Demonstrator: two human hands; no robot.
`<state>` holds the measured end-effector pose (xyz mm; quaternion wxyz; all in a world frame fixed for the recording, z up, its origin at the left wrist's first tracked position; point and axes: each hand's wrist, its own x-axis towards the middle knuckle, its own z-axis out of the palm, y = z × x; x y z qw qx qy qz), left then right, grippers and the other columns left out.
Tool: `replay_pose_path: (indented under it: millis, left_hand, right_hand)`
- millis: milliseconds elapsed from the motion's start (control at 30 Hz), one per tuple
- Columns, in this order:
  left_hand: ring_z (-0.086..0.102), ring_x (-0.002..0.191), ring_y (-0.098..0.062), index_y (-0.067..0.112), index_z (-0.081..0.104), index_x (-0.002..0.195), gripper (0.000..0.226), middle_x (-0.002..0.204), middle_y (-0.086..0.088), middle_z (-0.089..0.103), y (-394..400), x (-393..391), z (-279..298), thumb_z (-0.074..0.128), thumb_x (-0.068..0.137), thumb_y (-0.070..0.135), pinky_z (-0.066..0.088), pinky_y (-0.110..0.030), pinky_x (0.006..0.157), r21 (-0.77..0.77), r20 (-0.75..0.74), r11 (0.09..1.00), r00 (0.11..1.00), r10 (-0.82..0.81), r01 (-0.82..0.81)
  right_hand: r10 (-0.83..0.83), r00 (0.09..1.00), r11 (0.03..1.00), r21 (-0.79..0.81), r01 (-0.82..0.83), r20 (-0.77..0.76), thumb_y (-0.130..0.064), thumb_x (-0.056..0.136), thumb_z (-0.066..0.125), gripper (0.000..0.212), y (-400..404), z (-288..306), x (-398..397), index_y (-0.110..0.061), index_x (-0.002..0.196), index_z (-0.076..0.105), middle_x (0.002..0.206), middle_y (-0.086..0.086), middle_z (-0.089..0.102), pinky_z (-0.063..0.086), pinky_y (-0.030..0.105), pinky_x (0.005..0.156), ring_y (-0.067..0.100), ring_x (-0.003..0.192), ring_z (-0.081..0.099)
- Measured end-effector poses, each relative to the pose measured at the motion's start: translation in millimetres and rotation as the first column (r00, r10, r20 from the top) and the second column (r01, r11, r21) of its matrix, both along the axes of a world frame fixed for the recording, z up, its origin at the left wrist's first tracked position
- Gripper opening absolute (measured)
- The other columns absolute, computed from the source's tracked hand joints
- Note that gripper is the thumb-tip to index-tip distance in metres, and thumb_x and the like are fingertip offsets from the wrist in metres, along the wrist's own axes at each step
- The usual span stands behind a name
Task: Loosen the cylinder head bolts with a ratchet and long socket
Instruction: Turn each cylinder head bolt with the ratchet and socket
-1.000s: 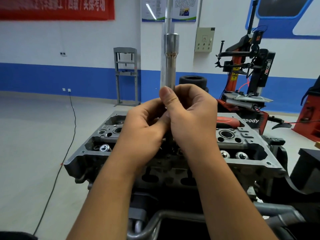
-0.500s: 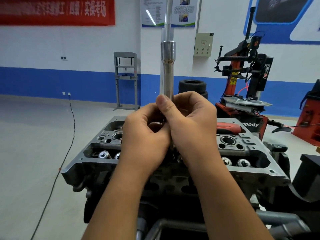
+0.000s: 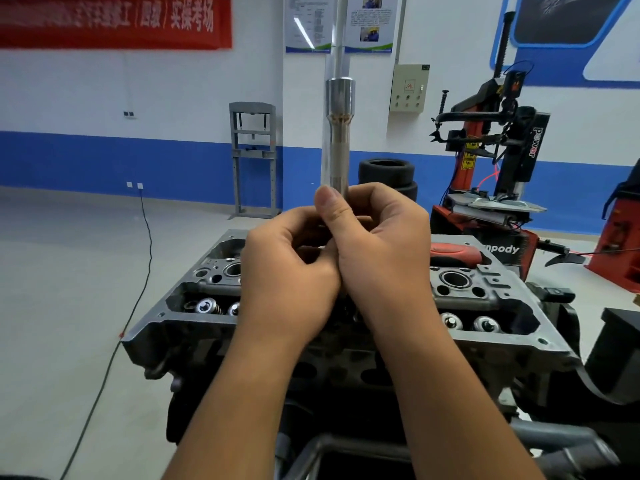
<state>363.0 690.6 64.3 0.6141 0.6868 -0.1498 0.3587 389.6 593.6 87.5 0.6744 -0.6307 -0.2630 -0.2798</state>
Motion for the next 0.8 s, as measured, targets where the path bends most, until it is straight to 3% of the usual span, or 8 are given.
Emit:
replay_pose_path:
  millis: [167, 333, 433, 500, 567, 633, 700, 800]
  left_hand:
    - [0.076, 0.107, -0.027, 0.017, 0.073, 0.120, 0.025, 0.112, -0.007, 0.079, 13, -5, 4, 0.052, 0.109, 0.010, 0.064, -0.039, 0.086, -0.082, -0.160, 0.909, 0.894, -0.418, 0.410]
    - [0.080, 0.092, -0.026, 0.015, 0.078, 0.106, 0.020, 0.096, -0.005, 0.082, 7, 0, 2, 0.076, 0.093, 0.001, 0.067, -0.047, 0.079, -0.112, -0.112, 0.985, 0.983, -0.147, 0.135]
    - [0.077, 0.082, -0.037, 0.012, 0.075, 0.094, 0.014, 0.086, -0.009, 0.079, 1, 3, 1, 0.084, 0.086, 0.005, 0.065, -0.055, 0.069, -0.098, -0.095, 0.995, 0.995, 0.017, -0.027]
    - [0.078, 0.088, -0.034, 0.015, 0.072, 0.107, 0.017, 0.096, -0.008, 0.080, 6, 3, 1, 0.078, 0.092, 0.007, 0.067, -0.047, 0.070, -0.104, -0.117, 0.988, 0.985, -0.128, 0.116]
    - [0.077, 0.105, -0.028, 0.018, 0.070, 0.123, 0.024, 0.114, -0.007, 0.079, 13, 0, 2, 0.066, 0.100, 0.014, 0.065, -0.039, 0.082, -0.135, -0.148, 0.903, 0.893, -0.425, 0.407]
    - [0.074, 0.114, -0.025, 0.018, 0.072, 0.126, 0.027, 0.121, -0.006, 0.078, 17, -1, 2, 0.059, 0.102, 0.017, 0.062, -0.038, 0.093, -0.111, -0.158, 0.856, 0.841, -0.517, 0.505]
    - [0.075, 0.111, -0.022, 0.019, 0.074, 0.120, 0.024, 0.116, -0.002, 0.079, 16, 1, 1, 0.062, 0.102, 0.008, 0.062, -0.041, 0.095, -0.053, -0.128, 0.923, 0.914, -0.385, 0.381]
    - [0.080, 0.091, -0.023, 0.016, 0.075, 0.104, 0.026, 0.095, -0.004, 0.081, 9, 3, 0, 0.078, 0.088, -0.004, 0.067, -0.040, 0.078, -0.087, -0.087, 0.985, 0.984, -0.157, 0.150]
  right_hand:
    - [0.067, 0.997, 0.996, -0.053, -0.066, 0.026, -0.023, 0.097, 0.072, 0.019, 2, 2, -1, -0.019, 0.079, 0.070, 0.068, -0.009, 0.068, 0.054, 0.022, 0.062, 0.004, 0.065, 0.066]
    - [0.106, 0.994, 0.992, -0.073, -0.106, -0.002, -0.027, 0.096, 0.073, 0.014, 4, -1, -1, -0.016, 0.087, 0.073, 0.079, 0.002, 0.074, 0.063, 0.039, 0.074, 0.019, 0.077, 0.074]
    - [0.060, 0.998, 0.998, 0.001, -0.060, 0.007, -0.024, 0.094, 0.076, 0.010, 2, -1, -1, -0.018, 0.087, 0.072, 0.079, 0.003, 0.075, 0.061, 0.034, 0.068, 0.016, 0.073, 0.074]
    - [0.063, 0.998, 0.997, 0.044, -0.063, 0.003, -0.025, 0.094, 0.076, 0.011, 0, 0, -2, -0.019, 0.085, 0.073, 0.078, 0.000, 0.075, 0.061, 0.032, 0.066, 0.014, 0.071, 0.074]
    - [0.084, 0.996, 0.995, 0.057, -0.084, -0.009, -0.027, 0.094, 0.075, 0.013, 0, -1, -3, -0.018, 0.084, 0.074, 0.077, 0.002, 0.074, 0.062, 0.037, 0.068, 0.014, 0.072, 0.073]
    - [0.099, 0.995, 0.993, 0.062, -0.099, -0.008, -0.027, 0.095, 0.073, 0.017, 0, 0, -3, -0.018, 0.080, 0.074, 0.074, 0.003, 0.072, 0.060, 0.037, 0.069, 0.012, 0.069, 0.068]
    - [0.103, 0.995, 0.994, 0.042, -0.102, -0.006, -0.029, 0.095, 0.072, 0.020, 2, 0, -3, -0.020, 0.077, 0.073, 0.071, 0.003, 0.070, 0.060, 0.038, 0.069, 0.013, 0.068, 0.067]
    - [0.081, 0.996, 0.996, 0.031, -0.080, -0.027, -0.032, 0.093, 0.073, 0.019, 3, 0, -3, -0.022, 0.078, 0.073, 0.073, -0.001, 0.074, 0.063, 0.039, 0.068, 0.016, 0.070, 0.073]
